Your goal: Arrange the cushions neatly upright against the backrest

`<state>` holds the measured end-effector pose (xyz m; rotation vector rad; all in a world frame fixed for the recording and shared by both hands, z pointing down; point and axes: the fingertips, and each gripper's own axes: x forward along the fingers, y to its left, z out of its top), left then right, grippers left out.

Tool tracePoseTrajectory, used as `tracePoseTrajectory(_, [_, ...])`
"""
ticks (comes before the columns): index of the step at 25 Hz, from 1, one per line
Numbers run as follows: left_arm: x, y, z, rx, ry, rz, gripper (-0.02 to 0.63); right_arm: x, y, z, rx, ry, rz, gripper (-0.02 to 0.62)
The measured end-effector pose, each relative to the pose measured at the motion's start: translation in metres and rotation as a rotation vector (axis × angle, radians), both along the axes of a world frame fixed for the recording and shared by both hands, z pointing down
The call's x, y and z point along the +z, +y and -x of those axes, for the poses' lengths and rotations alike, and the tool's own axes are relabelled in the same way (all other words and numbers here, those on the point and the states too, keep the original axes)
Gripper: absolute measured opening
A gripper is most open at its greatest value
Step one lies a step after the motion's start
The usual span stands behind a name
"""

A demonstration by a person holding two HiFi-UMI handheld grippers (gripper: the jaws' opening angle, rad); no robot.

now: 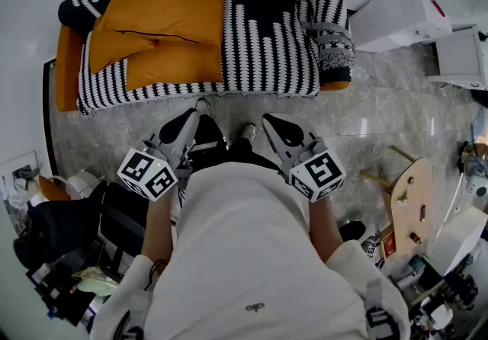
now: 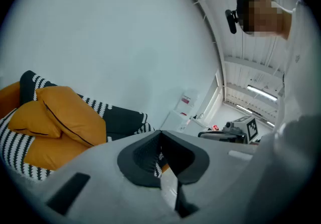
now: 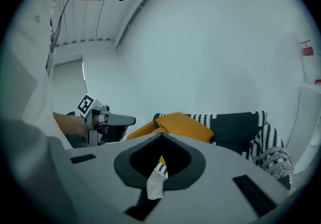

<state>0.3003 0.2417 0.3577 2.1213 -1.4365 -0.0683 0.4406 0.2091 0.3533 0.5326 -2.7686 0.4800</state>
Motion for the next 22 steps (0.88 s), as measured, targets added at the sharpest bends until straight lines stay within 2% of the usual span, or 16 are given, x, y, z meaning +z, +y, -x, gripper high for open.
tracePoseTrajectory(9, [-0.003, 0.009, -0.001, -0.004, -0.001, -0.009, 0.012, 0.004, 0.017, 0.006, -0.022, 0.007, 0.007, 0.008])
tracePoseTrajectory(22, [-0.005, 0.003, -0.019, 0.037, -0.017, -0.016, 0.012, 0.006, 0.007, -0.016, 0.061, -0.014, 0.032, 0.008])
